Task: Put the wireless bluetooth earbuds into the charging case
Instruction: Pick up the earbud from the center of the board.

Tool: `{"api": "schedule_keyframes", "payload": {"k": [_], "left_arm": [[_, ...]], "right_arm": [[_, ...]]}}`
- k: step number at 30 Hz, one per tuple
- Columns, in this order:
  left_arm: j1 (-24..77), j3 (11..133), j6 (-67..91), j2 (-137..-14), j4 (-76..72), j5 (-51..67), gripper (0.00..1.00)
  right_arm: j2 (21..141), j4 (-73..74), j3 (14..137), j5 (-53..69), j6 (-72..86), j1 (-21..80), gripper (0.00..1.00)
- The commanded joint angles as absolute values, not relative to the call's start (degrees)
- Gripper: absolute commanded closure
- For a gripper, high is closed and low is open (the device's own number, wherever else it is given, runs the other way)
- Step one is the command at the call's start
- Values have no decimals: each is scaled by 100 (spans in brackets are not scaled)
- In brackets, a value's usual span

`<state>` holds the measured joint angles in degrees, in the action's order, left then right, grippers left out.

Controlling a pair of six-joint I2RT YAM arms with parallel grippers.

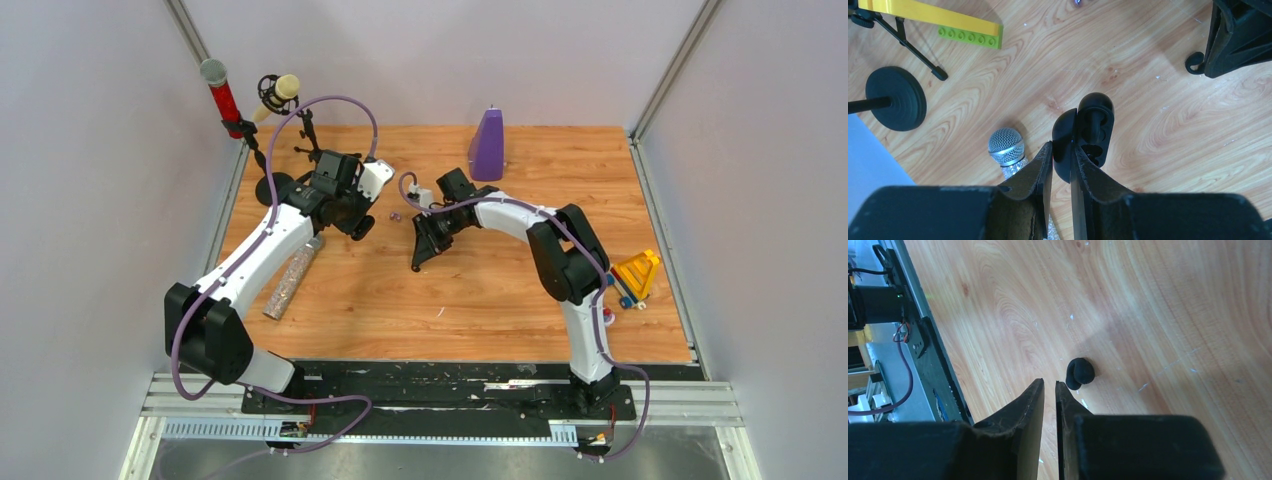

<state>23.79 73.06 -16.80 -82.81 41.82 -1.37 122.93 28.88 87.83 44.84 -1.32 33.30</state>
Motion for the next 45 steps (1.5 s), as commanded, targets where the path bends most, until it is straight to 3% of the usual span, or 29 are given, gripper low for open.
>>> {"api": "schedule_keyframes", "payload": {"k": [1, 9, 27, 45], "left_arm": [[2364, 7312, -1589, -8072, 3999, -66, 74], [2366, 7320, -1591, -8077, 4005, -62, 74], [2364, 7313, -1588, -8063, 3999, -51, 74], [2364, 7312, -1589, -8060, 3997, -44, 74]], "right_arm": [[12341, 2800, 9009, 4790, -35, 3366, 84], [12552, 2799, 9112, 4770, 152, 3366, 79], [12554, 2926, 8999, 4403, 40, 3304, 80], [11618, 3133, 8056, 4493, -394, 2839, 80]]}}
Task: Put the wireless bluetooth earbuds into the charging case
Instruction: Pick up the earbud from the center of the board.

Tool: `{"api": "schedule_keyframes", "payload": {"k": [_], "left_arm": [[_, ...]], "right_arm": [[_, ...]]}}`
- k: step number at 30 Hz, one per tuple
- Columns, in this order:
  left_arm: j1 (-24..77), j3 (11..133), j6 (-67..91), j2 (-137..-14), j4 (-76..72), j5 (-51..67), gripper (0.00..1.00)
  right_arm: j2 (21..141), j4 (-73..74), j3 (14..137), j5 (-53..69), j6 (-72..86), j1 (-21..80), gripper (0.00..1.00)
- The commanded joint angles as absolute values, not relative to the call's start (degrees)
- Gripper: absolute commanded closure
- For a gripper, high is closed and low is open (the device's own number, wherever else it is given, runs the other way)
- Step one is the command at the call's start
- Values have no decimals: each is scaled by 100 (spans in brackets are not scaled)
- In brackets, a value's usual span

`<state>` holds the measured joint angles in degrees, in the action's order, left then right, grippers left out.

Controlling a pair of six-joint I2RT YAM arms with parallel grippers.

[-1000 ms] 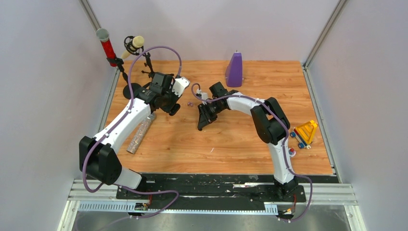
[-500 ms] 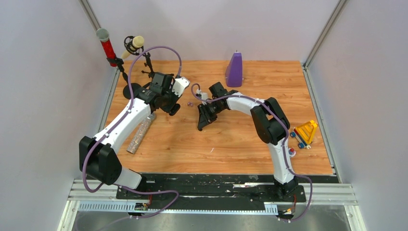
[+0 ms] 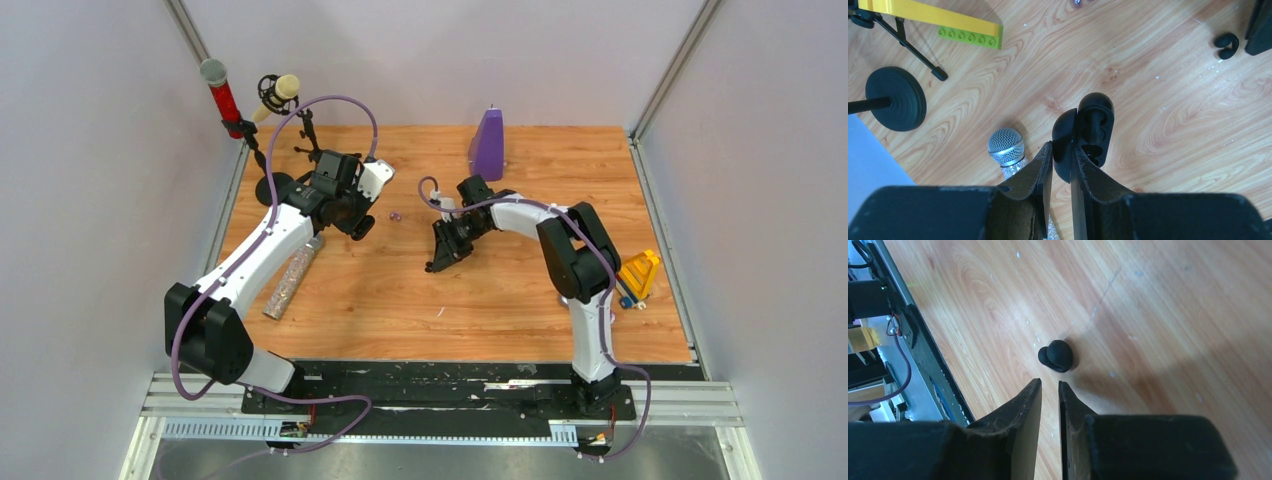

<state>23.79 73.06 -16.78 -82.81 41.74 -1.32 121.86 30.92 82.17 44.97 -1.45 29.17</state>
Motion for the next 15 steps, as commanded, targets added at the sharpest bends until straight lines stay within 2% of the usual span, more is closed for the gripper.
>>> {"api": "schedule_keyframes", "payload": {"k": [1, 4, 12, 15], "left_arm": [[2364, 7317, -1581, -8060, 3998, -44, 74], [2364, 7323, -1582, -8068, 3999, -44, 74], [2364, 7317, -1582, -8035, 4001, -68, 74], [2363, 7309, -1586, -8040, 3986, -70, 74]], "right_arm": [[11563, 3136, 8029, 4500, -395, 2812, 80], [11484, 3135, 8006, 4589, -391, 2748, 79], [11766, 3121, 8090, 4686, -46, 2707, 69], [11867, 3084, 8098, 4628, 125, 2698, 68]]}}
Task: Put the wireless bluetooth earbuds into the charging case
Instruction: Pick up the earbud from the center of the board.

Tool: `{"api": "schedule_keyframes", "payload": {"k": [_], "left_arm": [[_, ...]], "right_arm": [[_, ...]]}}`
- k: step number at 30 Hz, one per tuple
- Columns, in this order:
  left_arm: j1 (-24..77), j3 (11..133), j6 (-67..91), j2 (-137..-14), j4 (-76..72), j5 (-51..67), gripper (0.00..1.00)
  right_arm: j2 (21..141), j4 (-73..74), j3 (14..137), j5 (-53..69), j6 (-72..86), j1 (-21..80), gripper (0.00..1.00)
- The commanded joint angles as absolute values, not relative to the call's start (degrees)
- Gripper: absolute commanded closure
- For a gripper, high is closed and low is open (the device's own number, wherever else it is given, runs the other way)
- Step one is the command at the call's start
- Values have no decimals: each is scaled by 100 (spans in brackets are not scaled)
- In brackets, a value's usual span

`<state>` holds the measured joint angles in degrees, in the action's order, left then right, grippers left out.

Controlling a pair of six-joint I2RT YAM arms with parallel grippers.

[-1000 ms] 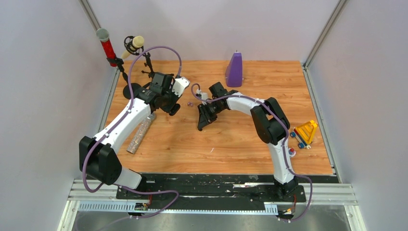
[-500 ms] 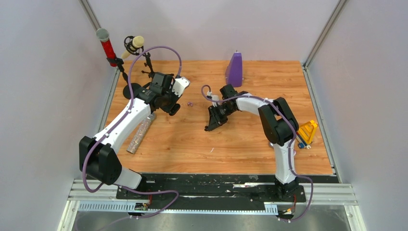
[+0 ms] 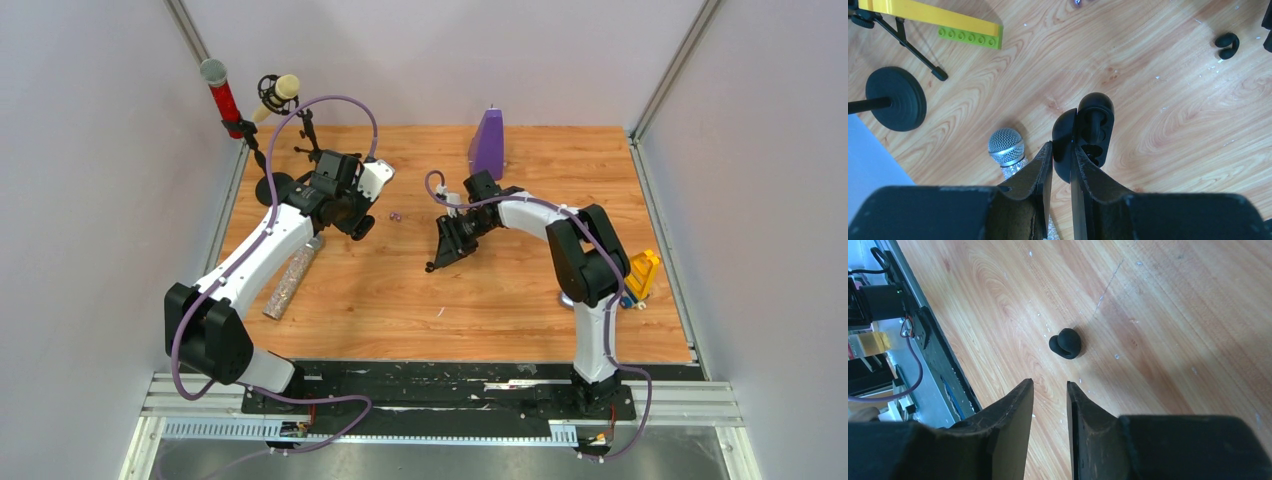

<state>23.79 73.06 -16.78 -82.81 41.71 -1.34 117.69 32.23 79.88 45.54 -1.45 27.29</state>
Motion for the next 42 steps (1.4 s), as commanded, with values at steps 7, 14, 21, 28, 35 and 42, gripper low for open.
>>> {"api": "schedule_keyframes", "payload": {"k": [7, 14, 21, 28, 35, 42], "left_arm": [[2362, 7312, -1587, -8051, 3984, -75, 74], [2364, 7309, -1588, -8055, 3989, -70, 74], [2364, 7321, -1577, -8051, 3990, -62, 74], [2364, 7326, -1570, -8027, 3999, -53, 74], [2364, 7332, -1572, -8024, 3999, -44, 74], [2364, 7332, -1568, -8007, 3997, -48, 74]], "right_arm": [[12165, 3033, 8255, 4254, 473, 2698, 69], [12436, 2981, 8424, 4420, 669, 2707, 75], [12521, 2930, 8458, 3968, 796, 2787, 78], [12603, 2932, 8566, 3779, 855, 2885, 80], [12644, 2939, 8572, 3731, 836, 2952, 79], [12630, 2940, 8557, 3799, 843, 2953, 79]]}}
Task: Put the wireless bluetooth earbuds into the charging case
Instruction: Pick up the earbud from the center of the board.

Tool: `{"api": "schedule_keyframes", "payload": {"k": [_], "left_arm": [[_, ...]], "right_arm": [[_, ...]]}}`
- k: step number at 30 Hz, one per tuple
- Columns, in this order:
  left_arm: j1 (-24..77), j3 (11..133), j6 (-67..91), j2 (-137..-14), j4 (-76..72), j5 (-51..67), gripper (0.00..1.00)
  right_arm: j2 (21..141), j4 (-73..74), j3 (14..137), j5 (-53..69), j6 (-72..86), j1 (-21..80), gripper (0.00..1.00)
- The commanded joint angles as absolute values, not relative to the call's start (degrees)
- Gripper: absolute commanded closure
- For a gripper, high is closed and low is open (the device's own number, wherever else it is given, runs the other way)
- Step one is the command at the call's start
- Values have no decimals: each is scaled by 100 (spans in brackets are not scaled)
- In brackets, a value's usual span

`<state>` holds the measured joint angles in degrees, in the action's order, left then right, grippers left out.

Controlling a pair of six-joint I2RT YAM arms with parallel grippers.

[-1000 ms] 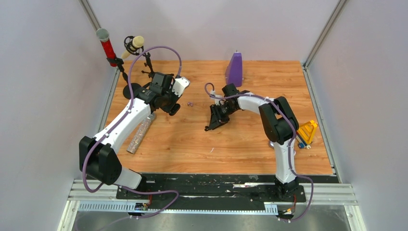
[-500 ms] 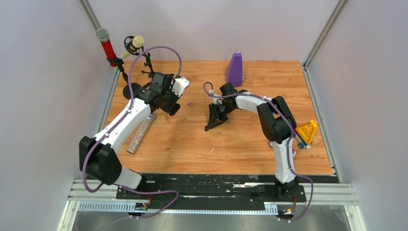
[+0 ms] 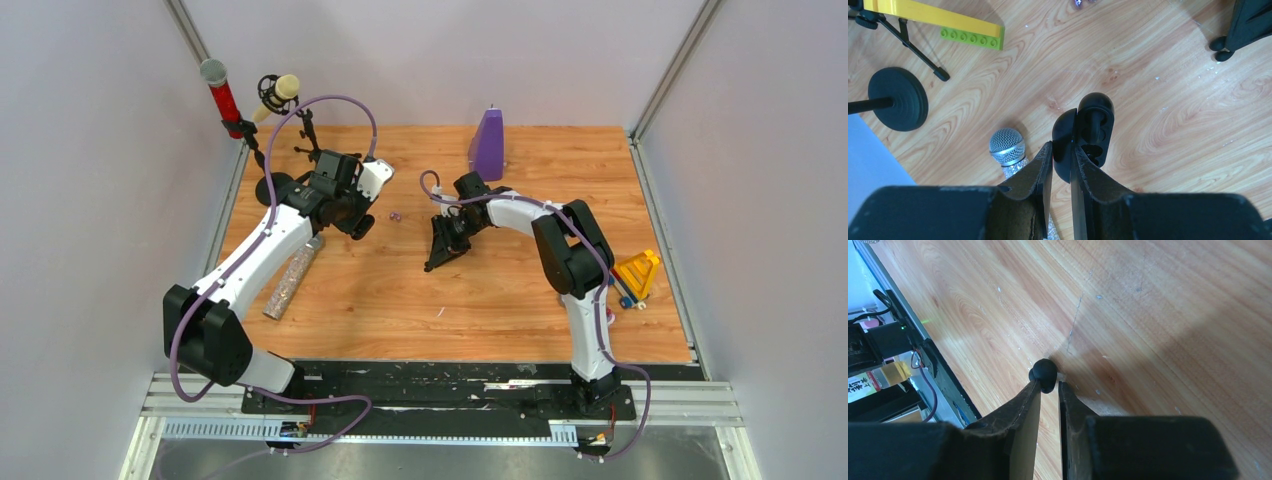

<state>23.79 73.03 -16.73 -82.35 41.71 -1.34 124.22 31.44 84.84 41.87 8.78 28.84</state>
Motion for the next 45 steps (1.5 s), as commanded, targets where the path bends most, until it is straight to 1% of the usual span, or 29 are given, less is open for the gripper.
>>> {"api": "schedule_keyframes", "payload": {"k": [1, 7, 10, 13, 17, 19, 26, 32, 39, 43, 45], "left_arm": [[2364, 7337, -1566, -8007, 3998, -51, 74], [2364, 7346, -1568, -8007, 3998, -53, 74], [2364, 7342, -1565, -8015, 3999, -53, 74], [2364, 7340, -1562, -8016, 3999, -60, 74], [2364, 7335, -1537, -8024, 3979, -62, 74], [2364, 7331, -1471, -8054, 3948, -57, 74], [2364, 7575, -751, -8448, 3881, -346, 77], [2364, 7914, -62, -8906, 3821, -690, 76], [2366, 8775, 697, -9656, 4148, -993, 75], [2415, 8978, 1204, -9919, 4341, -1056, 75], [2528, 8960, 1395, -9979, 4333, -1323, 75]], "right_arm": [[12630, 2943, 8546, 3885, 844, 2953, 79], [12647, 2932, 8539, 4250, 942, 2948, 79], [12661, 2919, 8536, 4349, 966, 2949, 81], [12641, 2910, 8522, 4431, 988, 2956, 86], [12575, 2906, 8524, 4480, 984, 2952, 97], [12513, 2901, 8516, 4506, 959, 2931, 99], [11894, 2884, 8484, 4493, 898, 2546, 100], [11451, 2800, 8638, 4454, 1003, 2280, 100], [11348, 2491, 9147, 4522, 1531, 2276, 100], [11408, 2244, 9386, 4530, 1941, 2322, 100], [11468, 2160, 9492, 4551, 2103, 2364, 100]]}}
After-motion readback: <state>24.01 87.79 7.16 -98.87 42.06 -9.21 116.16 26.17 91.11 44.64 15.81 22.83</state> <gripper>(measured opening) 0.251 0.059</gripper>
